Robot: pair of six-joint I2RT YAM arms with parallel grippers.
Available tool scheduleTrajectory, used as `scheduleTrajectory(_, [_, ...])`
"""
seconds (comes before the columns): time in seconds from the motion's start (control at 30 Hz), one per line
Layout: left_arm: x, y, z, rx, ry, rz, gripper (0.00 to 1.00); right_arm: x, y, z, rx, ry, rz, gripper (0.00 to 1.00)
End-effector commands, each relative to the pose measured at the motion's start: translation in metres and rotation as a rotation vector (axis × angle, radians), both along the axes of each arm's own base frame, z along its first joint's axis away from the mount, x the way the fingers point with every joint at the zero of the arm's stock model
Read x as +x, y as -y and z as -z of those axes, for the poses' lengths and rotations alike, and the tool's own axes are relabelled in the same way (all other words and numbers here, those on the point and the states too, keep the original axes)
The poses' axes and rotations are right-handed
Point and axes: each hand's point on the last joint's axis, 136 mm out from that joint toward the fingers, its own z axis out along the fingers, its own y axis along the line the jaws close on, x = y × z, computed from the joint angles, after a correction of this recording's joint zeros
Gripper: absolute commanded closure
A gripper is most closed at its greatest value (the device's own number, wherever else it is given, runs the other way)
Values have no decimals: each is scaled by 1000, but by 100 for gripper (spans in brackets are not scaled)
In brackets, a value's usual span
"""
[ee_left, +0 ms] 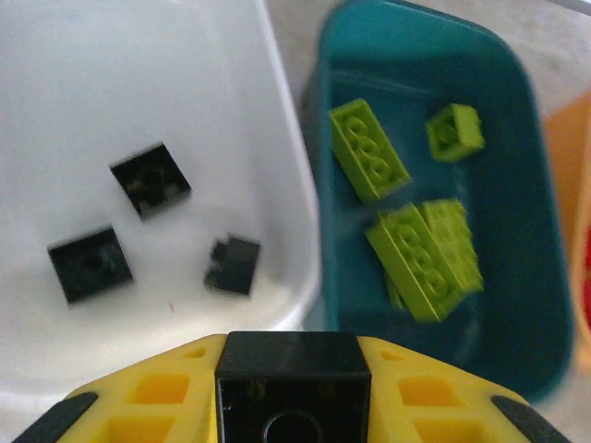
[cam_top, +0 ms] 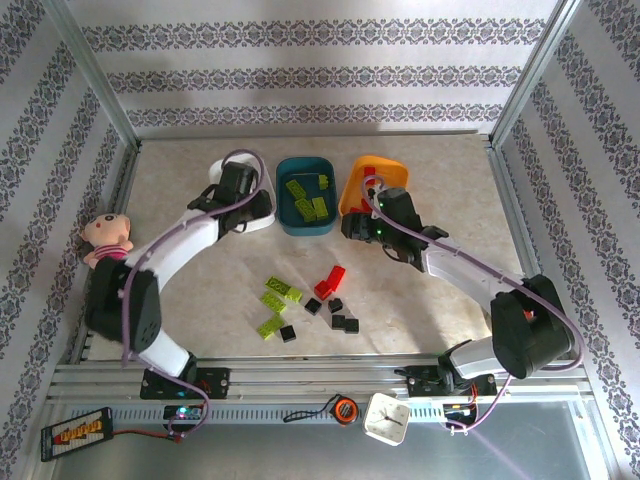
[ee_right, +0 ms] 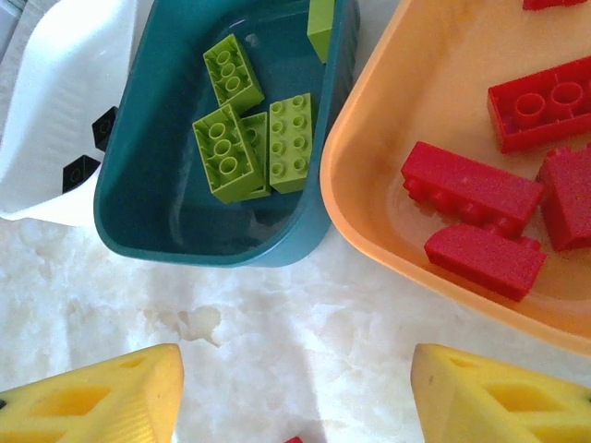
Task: Sort the legos into containers by color
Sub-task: Place the lego in the container.
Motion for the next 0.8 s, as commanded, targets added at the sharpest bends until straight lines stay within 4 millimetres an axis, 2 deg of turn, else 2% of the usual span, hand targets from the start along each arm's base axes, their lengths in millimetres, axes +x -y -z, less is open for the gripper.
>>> scheduleTrajectory(0.0, [36, -9, 2, -9, 19, -22, 72, -9, -1, -10, 26, 17, -13, 34])
scheduleTrajectory(0.13, [63, -20, 16, 9, -21, -63, 72, -25, -2, -9, 25, 9, -39, 33])
scheduleTrajectory(0.23, [77, -21, 26, 25, -51, -70, 70, -38, -4, -6, 22, 2, -65, 33])
scheduleTrajectory(0.27, [80, -22, 30, 36, -63, -70, 68, -43, -5, -6, 22, 2, -76, 33])
scheduleTrajectory(0.33, [83, -23, 36, 43, -80, -71, 56, -53, -10, -6, 21, 1, -118, 32])
scheduleTrajectory(0.43, [86, -20, 35, 17, -79, -68, 43, -69, -20, -6, 14, 2, -188, 31])
scheduleTrajectory(0.53, [87, -15, 19, -19, -49, -59, 35, -86, -32, -7, -5, 2, -271, 30])
scheduleTrajectory(0.63, [82, -10, -10, -69, 10, -43, 31, -107, -51, -6, -46, 4, -378, 30])
scheduleTrajectory(0.77, [58, -6, -52, -139, 91, -18, 26, -133, -76, 1, -113, -6, -500, 29])
